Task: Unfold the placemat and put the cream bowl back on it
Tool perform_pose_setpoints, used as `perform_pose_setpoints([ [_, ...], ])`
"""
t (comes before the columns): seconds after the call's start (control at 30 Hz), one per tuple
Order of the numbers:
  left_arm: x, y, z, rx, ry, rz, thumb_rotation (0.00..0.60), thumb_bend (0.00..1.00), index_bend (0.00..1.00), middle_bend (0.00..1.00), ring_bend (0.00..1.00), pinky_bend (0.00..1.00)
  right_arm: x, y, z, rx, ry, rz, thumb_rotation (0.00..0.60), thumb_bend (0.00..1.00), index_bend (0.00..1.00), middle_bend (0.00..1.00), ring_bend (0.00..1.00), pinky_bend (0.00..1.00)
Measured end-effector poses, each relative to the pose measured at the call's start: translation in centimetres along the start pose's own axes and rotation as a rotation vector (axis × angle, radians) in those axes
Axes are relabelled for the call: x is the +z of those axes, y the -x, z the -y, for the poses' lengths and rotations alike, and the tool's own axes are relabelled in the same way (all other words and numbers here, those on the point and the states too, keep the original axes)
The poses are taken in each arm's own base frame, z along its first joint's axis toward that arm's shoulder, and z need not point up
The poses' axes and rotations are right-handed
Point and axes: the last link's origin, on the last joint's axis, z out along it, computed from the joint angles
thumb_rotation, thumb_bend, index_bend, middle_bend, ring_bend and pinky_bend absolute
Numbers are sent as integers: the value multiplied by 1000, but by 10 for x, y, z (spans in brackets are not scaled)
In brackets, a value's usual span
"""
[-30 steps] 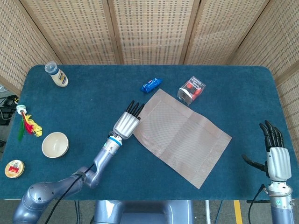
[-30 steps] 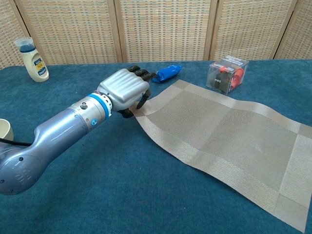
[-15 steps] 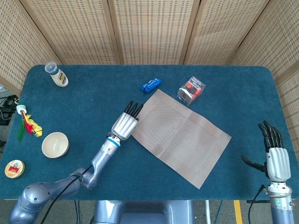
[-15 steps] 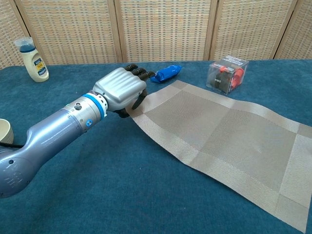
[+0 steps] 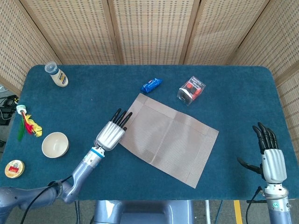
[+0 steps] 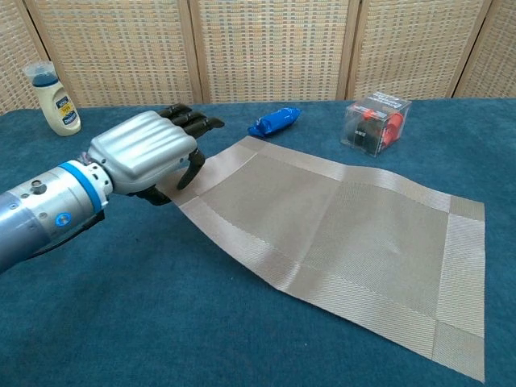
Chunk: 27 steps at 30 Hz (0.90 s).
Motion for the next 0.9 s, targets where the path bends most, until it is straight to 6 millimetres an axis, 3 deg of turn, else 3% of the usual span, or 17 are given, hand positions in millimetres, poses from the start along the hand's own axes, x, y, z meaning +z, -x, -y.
perform_pose_setpoints([
  [0.3,-55,-13,-10,48,92,22,600,449,718,0,0,0,-4,1,6,2,-19,6,600,198,63,0,0,0],
  [0.7,-101,-26,-48,54,265,8,600,449,718,0,0,0,-8,-4,10,15,-32,-3,600,198,63,0,0,0],
  [0.9,-109,-28,-57,55,295,9,600,449,718,0,0,0,-9,-5,12,15,-38,-3,600,198,64,0,0,0],
])
